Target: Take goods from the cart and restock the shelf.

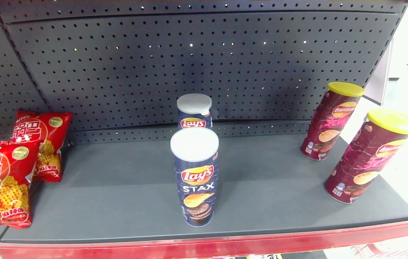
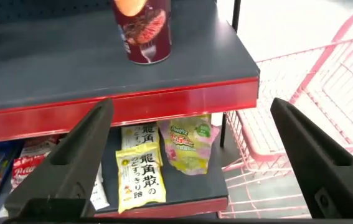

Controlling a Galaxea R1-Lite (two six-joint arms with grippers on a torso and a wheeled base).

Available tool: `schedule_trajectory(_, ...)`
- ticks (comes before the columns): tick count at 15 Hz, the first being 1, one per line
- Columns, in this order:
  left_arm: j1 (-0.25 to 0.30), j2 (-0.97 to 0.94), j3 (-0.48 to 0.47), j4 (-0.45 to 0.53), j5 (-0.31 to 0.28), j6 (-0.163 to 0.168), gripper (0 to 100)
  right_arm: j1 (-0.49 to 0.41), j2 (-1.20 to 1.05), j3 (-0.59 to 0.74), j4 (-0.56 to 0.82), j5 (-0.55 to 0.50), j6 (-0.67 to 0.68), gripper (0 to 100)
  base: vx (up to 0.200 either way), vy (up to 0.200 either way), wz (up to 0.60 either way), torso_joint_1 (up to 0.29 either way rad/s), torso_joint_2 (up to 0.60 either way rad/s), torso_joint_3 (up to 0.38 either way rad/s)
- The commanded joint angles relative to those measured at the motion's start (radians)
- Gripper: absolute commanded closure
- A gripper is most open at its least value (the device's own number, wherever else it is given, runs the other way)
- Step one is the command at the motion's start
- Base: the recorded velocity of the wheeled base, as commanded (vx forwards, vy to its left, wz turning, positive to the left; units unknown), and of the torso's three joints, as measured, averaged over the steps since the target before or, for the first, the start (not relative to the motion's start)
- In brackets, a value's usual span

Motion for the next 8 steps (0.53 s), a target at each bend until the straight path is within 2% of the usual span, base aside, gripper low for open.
schedule_trajectory(1,0.0,0.001,0.001,0.0,0.0,0.0,0,-0.001,-0.002,0.0,0.0,-0.003,0.011,0,0.0,0.0,0.0,0.0,0.0,0.0)
schedule_trajectory(8,0.0,0.001,0.001,0.0,0.001,0.0,0,0.0,-0.002,0.0,0.005,0.0,-0.021,0,0.0,0.0,0.0,0.0,0.0,0.0)
